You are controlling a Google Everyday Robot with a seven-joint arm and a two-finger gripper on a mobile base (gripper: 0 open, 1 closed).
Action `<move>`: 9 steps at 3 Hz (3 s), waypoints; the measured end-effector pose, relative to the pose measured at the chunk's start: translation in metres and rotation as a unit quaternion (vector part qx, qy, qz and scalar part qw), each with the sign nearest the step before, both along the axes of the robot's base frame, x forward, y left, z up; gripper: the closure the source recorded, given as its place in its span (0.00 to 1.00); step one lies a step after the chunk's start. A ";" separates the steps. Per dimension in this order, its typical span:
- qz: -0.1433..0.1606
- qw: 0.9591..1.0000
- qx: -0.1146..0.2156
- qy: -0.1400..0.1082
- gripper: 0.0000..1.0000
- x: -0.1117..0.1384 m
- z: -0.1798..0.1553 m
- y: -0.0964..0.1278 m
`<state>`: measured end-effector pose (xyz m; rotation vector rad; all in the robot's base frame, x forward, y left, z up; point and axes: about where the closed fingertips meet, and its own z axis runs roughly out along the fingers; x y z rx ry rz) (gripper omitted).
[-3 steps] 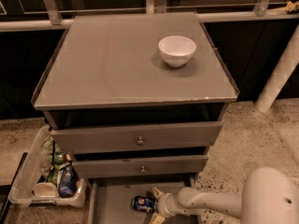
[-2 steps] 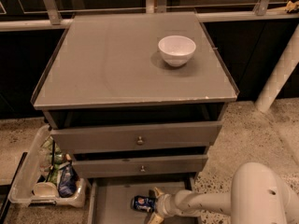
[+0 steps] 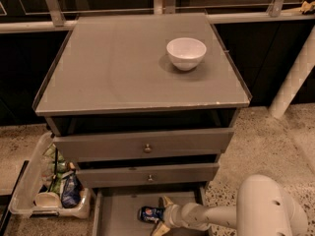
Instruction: Pick pepsi can from bottom drawer and place on counter
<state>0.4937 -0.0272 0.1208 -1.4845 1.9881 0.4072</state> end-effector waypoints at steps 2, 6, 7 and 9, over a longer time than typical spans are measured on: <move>-0.002 1.000 0.001 -0.001 0.40 0.002 -0.001 0.000; 0.055 0.997 0.046 -0.036 1.00 -0.018 0.125 -0.055; 0.074 0.996 0.036 -0.030 1.00 -0.020 0.175 -0.074; 0.057 0.997 -0.030 -0.042 1.00 -0.012 0.285 -0.096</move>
Offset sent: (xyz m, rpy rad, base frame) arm 0.0017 0.0001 -0.0008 0.0010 -0.0016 -0.0033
